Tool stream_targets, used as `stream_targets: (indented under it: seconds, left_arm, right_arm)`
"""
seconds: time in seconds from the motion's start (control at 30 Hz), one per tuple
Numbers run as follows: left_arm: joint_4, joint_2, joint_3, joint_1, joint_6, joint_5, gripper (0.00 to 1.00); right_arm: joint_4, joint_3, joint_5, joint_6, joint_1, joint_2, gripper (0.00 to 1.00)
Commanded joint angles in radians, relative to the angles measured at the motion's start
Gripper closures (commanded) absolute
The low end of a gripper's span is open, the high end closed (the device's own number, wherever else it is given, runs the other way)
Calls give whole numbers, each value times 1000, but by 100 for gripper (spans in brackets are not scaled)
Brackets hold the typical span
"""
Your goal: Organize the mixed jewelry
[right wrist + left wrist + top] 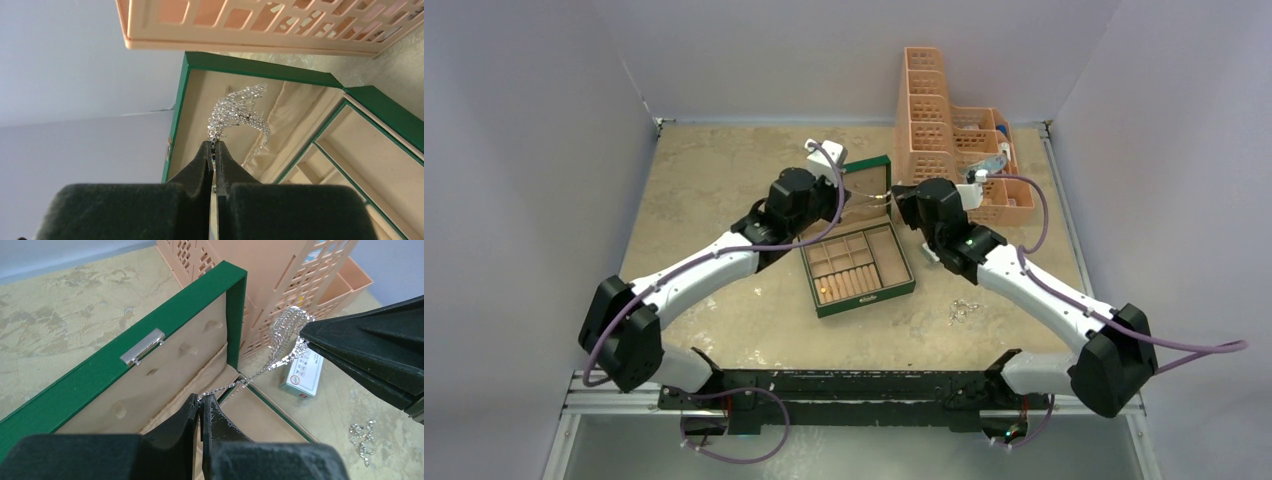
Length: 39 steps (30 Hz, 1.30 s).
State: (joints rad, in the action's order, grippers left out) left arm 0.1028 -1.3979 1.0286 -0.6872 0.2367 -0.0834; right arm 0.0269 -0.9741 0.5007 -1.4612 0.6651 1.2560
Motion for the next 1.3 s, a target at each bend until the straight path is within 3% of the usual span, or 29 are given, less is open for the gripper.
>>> stream_targets:
  seconds: [0.0,0.3,0.67,1.27]
  left_arm:
    - [28,-68,98,11,-38,-9,100]
    - [-20,-157,206,22,-52,-108,100]
    - [-75,-160,196,59,-23,-157,100]
    - [-89,-158,180,69,40,-267,100]
  right_arm:
    - [-127,-1,-17,-62,-18,19,100]
    - [-186,-20,-61,-101,-39,95,100]
    - [-216,-84,-104,-98,-39,192,100]
    - [-242,-155,-34,-105,-38,272,100]
